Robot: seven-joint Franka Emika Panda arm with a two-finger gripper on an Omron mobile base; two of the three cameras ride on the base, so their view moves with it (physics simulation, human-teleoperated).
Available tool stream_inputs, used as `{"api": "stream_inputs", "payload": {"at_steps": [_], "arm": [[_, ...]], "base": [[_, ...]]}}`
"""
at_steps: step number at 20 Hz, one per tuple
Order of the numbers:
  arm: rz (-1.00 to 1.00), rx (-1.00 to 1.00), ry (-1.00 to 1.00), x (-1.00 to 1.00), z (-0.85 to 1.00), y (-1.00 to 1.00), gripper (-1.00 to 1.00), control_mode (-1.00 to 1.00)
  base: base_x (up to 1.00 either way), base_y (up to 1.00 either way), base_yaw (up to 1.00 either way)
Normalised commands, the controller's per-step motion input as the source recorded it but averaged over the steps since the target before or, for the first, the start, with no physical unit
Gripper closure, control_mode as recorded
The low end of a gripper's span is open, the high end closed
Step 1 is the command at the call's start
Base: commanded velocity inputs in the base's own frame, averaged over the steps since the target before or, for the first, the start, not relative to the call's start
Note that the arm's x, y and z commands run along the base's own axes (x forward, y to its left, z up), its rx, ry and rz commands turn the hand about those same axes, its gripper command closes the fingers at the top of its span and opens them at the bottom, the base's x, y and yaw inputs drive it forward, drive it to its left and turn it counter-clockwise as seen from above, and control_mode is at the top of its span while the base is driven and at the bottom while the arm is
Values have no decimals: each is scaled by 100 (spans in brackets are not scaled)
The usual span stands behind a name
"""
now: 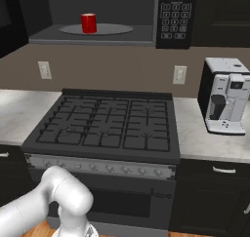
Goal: Pick the mug from the counter and place it inside the microwave. Then close the microwave.
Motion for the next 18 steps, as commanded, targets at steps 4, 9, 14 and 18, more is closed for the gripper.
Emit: {"api": "stream_inputs", "payload": {"at_steps": [4, 9, 14, 18], "arm": [[-1, 0, 0, 3, -40, 58, -100, -100], [-4, -2, 0, 27, -30, 47, -100, -100], [-2, -2, 1, 17, -2, 47, -100, -100], [0, 0, 5, 14, 0, 37, -100, -100]], "base": [[0, 0, 0], [0, 0, 0], [0, 0, 0], [0, 0, 0]]}}
